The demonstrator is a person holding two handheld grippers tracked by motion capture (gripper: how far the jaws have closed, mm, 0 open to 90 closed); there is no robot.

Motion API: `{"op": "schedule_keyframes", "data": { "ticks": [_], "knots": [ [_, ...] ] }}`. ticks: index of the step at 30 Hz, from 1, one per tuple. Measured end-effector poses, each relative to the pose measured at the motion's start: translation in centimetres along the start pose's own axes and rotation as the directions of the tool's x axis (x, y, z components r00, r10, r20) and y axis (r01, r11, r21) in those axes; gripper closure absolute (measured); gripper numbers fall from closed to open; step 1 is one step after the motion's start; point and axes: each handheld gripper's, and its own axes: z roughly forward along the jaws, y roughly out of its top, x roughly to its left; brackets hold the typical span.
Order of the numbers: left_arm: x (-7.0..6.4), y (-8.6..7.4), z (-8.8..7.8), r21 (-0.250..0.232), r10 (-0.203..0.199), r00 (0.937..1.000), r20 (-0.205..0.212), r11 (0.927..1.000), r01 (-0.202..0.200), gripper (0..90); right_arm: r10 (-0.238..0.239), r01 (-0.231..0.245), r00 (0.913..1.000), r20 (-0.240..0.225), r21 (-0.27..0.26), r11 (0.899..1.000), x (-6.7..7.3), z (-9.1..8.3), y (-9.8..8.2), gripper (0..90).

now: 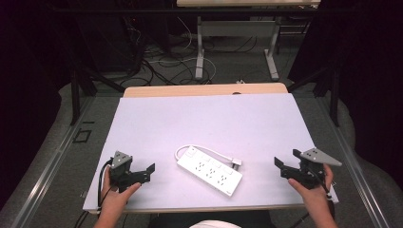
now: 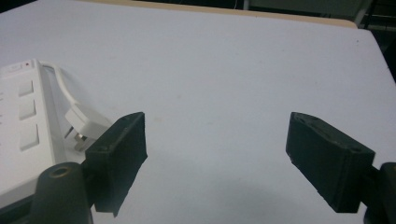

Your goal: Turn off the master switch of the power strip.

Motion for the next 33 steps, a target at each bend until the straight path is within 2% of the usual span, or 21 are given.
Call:
{"op": "schedule_keyframes", "data": {
  "ticks": [2, 5, 6, 7, 9, 10, 12, 13, 18, 19, 22, 23, 25, 27, 28, 31, 33],
  "knots": [
    [0.0, 0.0, 0.1, 0.003, 0.0, 1.0, 0.002, 1.0, 0.0, 3.4, -0.005, 0.004, 0.9999, 0.014, 0.026, 1.0, 0.3, 0.2, -0.8, 19.6],
    [0.1, 0.0, 0.0, 0.004, -0.007, 1.0, 0.005, 1.0, 0.006, 5.2, -0.026, 0.026, 0.9994, 0.021, 0.027, 0.999, 0.2, 0.7, -1.7, 19.6],
    [0.1, 0.1, 0.0, 0.003, -0.007, 1.0, 0.003, 1.0, 0.007, 5.7, -0.028, 0.027, 0.9988, 0.04, 0.022, 0.999, 0.1, 0.8, -1.9, 19.5],
    [0.1, 0.1, 0.0, 0.004, -0.005, 1.0, 0.003, 1.0, 0.005, 6.4, -0.039, 0.038, 0.9986, 0.034, 0.031, 0.999, 0.0, 0.7, -2.0, 19.5],
    [0.0, 0.2, -0.2, 0.001, -0.001, 1.0, 0.002, 1.0, 0.001, 8.3, -0.034, 0.033, 0.9982, 0.048, 0.022, 0.999, -0.1, 0.8, -2.3, 19.6],
    [0.0, 0.2, -0.2, 0.001, -0.001, 1.0, 0.002, 1.0, 0.001, 9.0, -0.037, 0.035, 0.9982, 0.048, 0.05, 0.998, -0.2, 0.6, -2.3, 19.6],
    [-0.1, 0.3, -0.3, 0.002, 0.005, 1.0, 0.001, 1.0, -0.005, 10.2, -0.039, 0.038, 0.9984, 0.041, 0.021, 0.999, -0.4, 0.8, -2.6, 19.7],
    [-0.1, 0.3, -0.3, 0.003, 0.003, 1.0, 0.003, 1.0, -0.003, 11.2, -0.026, 0.024, 0.9983, 0.053, 0.032, 0.999, -0.3, 0.7, -2.6, 19.7],
    [-0.3, 0.4, -0.6, -0.006, 0.013, 0.9999, 0.003, 0.9999, -0.013, 15.9, -0.026, 0.024, 0.9989, 0.04, 0.032, 0.999, -0.2, 0.8, -2.9, 19.9],
    [-0.4, 0.5, -0.6, -0.006, 0.015, 0.9999, 0.006, 0.9999, -0.015, 16.0, -0.049, 0.048, 0.9985, 0.026, 0.033, 0.998, 0.0, 0.9, -2.9, 20.0],
    [-0.6, 0.7, -0.8, -0.008, 0.029, 0.9995, 0.013, 0.9996, -0.029, 16.1, -0.066, 0.065, 0.9974, 0.031, 0.037, 0.997, 0.2, 0.8, -2.9, 20.5],
    [-0.6, 0.8, -0.9, -0.009, 0.039, 0.9991, 0.015, 0.9992, -0.039, 16.9, -0.071, 0.07, 0.9973, 0.018, 0.017, 0.997, 0.3, 0.9, -2.9, 20.5],
    [-0.7, 1.1, -1.0, -0.015, 0.059, 0.9981, 0.017, 0.9981, -0.059, 16.9, -0.06, 0.06, 0.9981, 0.015, 0.022, 0.998, 0.3, 0.8, -2.9, 20.5],
    [-0.9, 1.3, -1.2, -0.012, 0.06, 0.9979, 0.026, 0.9981, -0.06, 17.8, -0.059, 0.059, 0.9982, 0.012, 0.025, 0.998, 0.4, 0.8, -2.9, 20.5],
    [-0.9, 1.3, -1.2, -0.012, 0.06, 0.9979, 0.026, 0.9981, -0.06, 18.6, -0.074, 0.073, 0.9972, 0.015, 0.021, 0.997, 0.3, 0.9, -2.9, 20.6],
    [-1.2, 1.3, -1.3, -0.016, 0.069, 0.9973, 0.026, 0.9975, -0.069, 20.5, -0.058, 0.058, 0.9981, 0.021, 0.025, 0.998, 0.4, 0.9, -3.0, 20.7],
    [-1.3, 1.4, -1.5, -0.019, 0.076, 0.9967, 0.028, 0.997, -0.076, 21.7, -0.067, 0.066, 0.9975, 0.021, 0.019, 0.998, 0.3, 1.0, -3.0, 20.7]
  ]
}}
